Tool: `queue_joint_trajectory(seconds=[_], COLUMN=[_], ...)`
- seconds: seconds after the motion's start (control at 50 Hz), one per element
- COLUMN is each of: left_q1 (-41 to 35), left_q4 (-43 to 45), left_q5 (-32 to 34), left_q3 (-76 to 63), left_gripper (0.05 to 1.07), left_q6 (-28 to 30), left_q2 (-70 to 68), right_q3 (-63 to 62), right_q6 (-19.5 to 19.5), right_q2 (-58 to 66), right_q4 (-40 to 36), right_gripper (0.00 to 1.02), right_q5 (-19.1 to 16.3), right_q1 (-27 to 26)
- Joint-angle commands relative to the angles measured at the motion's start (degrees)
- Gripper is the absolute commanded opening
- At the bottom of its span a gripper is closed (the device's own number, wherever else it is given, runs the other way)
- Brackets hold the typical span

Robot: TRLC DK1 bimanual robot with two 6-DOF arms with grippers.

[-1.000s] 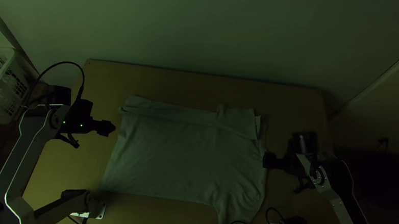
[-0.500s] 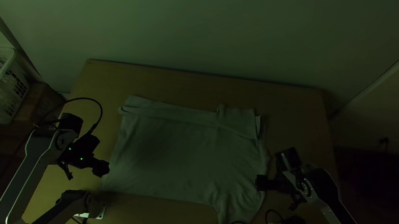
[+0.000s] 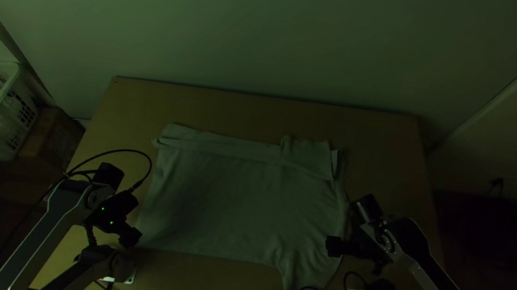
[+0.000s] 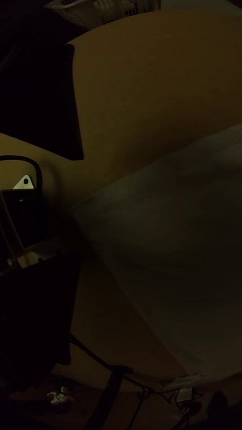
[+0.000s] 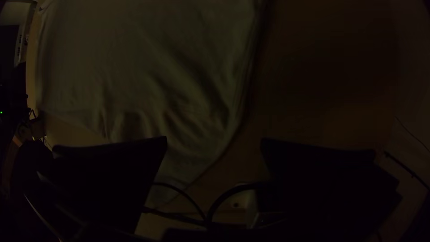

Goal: Fold the t-shirt

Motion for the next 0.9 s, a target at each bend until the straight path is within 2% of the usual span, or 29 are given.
queue_joint_trajectory(seconds=[0.0,0.04,0.16,0.42,0.5,0.56,0.76,0.82,0.88], left_q1=[-1.67,-2.64,-4.66,-7.65,-8.97,-10.64,-14.15,-14.5,-15.12], left_q4=[-0.41,-0.41,0.82,2.4,3.28,3.9,4.77,5.65,6.8], left_q5=[-1.93,-3.6,-5.89,-6.06,-5.98,-6.06,-6.06,-5.98,-5.89], left_q3=[-2.64,-3.52,-5.37,-5.37,-5.19,-5.01,-4.93,-4.75,-5.01], left_gripper=[1.01,1.01,0.89,0.89,0.76,0.71,0.7,0.55,0.33], left_q6=[1.64,1.64,1.56,1.2,0.85,0.24,-0.82,-0.91,-0.82], left_q2=[2.23,2.76,3.73,8.39,9.88,10.32,11.9,12.08,12.34], right_q3=[-1.06,-1.06,-1.33,-2.38,-2.82,-3.35,-3.7,-3.96,-4.23], right_q6=[1.49,1.49,1.57,1.49,1.57,1.57,1.49,1.57,1.57], right_q2=[1.38,1.65,2.61,3.93,4.9,5.78,7.1,7.36,7.71], right_q4=[-1.02,-1.02,-1.02,-0.4,-0.4,-0.4,-0.14,-0.14,-0.14], right_gripper=[0.95,0.95,0.95,0.95,0.95,0.95,0.95,0.95,0.95], right_q5=[-0.92,-1.36,-1.98,-2.59,-2.68,-2.86,-3.39,-3.47,-3.47], right_q1=[-0.05,-0.05,-0.05,-0.05,-0.05,-0.22,-0.4,-0.31,-0.4])
